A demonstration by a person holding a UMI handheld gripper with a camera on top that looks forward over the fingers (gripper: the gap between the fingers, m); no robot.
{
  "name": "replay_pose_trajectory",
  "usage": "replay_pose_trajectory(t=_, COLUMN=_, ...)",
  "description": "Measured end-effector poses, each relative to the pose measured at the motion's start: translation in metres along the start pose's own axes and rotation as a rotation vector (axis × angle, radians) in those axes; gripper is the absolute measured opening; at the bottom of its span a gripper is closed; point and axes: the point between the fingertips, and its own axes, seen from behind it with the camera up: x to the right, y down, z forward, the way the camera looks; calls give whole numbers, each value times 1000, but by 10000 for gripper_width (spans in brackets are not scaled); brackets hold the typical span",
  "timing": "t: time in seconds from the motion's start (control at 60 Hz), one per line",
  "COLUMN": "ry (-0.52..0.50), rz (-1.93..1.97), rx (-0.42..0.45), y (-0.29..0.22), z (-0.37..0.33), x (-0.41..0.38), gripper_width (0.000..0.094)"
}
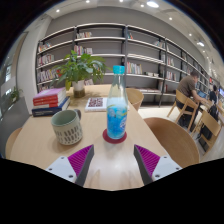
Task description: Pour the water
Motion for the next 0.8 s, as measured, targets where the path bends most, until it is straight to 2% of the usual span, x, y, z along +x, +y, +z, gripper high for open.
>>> replay_pose_trajectory(t=0.183, ry=-74, rz=-37, rx=-60, y=13, z=-97, x=-69, gripper_width=824)
replay_pose_trajectory(t=0.433, ry=-166, rz=-38, rx=33, y=-62, z=-194, x=-149, gripper_width=841)
replay_pose_trajectory(t=0.583, ry=-161, rz=-40, rx=114, y=-111, z=-230, x=-160, gripper_width=840)
replay_pose_trajectory(t=0.8, ry=-138, rz=-35, rx=150, y=-142, z=-263, x=-163, gripper_width=840)
